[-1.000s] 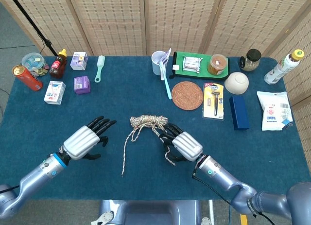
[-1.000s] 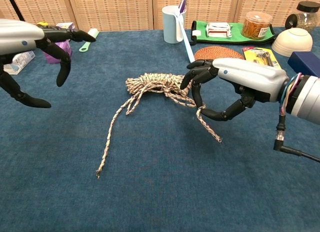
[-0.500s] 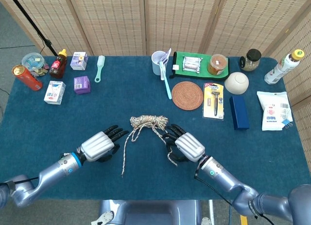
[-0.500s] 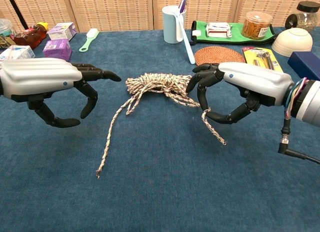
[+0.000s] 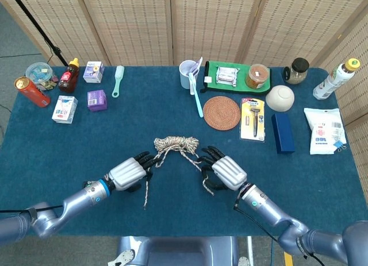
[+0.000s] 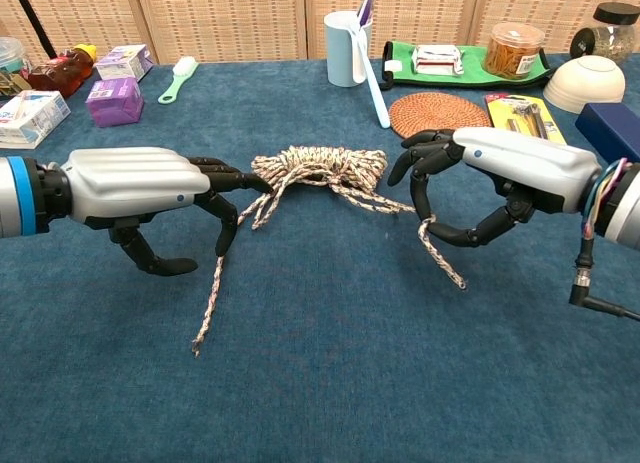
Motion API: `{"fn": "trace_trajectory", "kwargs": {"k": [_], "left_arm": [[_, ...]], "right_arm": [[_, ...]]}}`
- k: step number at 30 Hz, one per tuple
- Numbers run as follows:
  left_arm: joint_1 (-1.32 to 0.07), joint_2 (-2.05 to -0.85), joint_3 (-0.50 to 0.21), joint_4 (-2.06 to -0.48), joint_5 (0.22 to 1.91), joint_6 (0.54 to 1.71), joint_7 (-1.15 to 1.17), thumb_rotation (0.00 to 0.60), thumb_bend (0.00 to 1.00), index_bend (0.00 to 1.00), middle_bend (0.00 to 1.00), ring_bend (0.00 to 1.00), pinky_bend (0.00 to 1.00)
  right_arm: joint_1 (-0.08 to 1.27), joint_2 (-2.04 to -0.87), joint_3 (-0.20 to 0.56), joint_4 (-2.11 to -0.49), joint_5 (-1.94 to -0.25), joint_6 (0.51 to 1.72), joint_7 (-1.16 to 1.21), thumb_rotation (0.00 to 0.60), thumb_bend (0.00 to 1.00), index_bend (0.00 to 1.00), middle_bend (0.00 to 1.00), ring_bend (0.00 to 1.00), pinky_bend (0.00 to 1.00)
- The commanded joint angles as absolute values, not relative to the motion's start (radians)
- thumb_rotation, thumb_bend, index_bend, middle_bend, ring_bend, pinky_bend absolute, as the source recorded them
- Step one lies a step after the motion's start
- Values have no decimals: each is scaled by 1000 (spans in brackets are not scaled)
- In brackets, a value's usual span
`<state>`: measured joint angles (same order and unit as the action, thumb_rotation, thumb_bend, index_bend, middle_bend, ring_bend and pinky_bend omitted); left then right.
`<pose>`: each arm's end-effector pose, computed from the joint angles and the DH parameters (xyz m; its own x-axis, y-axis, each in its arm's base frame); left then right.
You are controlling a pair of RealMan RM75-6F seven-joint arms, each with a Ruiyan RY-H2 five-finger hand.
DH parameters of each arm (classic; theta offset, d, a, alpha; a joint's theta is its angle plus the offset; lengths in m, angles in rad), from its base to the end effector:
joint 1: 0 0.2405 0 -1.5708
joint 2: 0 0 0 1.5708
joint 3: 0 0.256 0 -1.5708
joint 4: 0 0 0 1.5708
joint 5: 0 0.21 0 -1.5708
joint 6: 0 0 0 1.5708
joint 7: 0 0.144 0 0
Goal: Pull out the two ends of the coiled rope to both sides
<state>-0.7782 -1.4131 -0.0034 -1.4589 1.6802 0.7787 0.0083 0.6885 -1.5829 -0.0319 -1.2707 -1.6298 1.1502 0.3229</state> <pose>-0.1604 0.3008 -0.0231 0.6869 0.3118 0.6564 0.6002 -0.7527 -0.2706 -0.1728 -0.3013 -0.0266 0.2482 -0.3580 0.9001 -0.8166 -0.5771 -0.0043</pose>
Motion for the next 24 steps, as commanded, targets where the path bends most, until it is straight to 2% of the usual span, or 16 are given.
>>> {"fn": "trace_trajectory", "kwargs": {"k": [1,24], "left_arm": [[-786,-1431,0,-1449,1670,777,16,559,372,443,0,0,0],[-779,-1504,33,-1397,1630,830,49,556,372,495,0,0,0]], "right_arm": [[685,-1584,-31,-1263,-1631,1150,330,600,465,640,254,73,0],[669,-1590,-26,-1237,-1640,1142,348,600,464,641,259,77,0]]}}
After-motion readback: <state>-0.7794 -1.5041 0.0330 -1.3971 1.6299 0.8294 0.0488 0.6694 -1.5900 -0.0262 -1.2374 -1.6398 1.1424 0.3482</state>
